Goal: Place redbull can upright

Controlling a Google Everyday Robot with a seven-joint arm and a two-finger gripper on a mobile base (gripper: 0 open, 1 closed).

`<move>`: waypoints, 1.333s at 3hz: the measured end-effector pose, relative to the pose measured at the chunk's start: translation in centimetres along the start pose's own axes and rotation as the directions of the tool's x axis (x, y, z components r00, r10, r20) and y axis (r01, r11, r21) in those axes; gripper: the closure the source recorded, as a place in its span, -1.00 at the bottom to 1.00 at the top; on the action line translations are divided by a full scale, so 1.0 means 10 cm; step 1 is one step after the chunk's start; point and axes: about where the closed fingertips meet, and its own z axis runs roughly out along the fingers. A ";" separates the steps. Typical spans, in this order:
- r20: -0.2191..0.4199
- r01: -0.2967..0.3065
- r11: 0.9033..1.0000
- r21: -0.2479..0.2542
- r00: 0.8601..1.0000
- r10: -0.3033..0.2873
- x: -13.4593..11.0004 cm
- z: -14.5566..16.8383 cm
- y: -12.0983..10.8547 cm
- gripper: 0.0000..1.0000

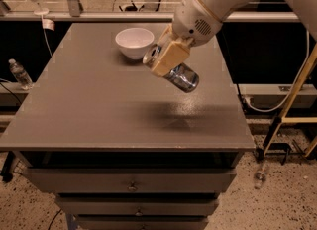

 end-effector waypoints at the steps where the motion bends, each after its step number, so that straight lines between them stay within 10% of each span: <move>1: 0.213 0.045 0.999 0.001 0.976 -0.044 -0.08 -0.20 0.04 1.00; 2: 0.405 0.045 0.999 0.023 0.913 -0.051 -0.16 -0.32 0.11 1.00; 4: 0.672 -0.071 0.997 0.028 0.739 0.034 -0.09 -0.28 0.10 1.00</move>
Offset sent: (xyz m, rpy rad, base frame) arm -0.0151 -0.0193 0.0500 0.6886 -0.0441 -0.0185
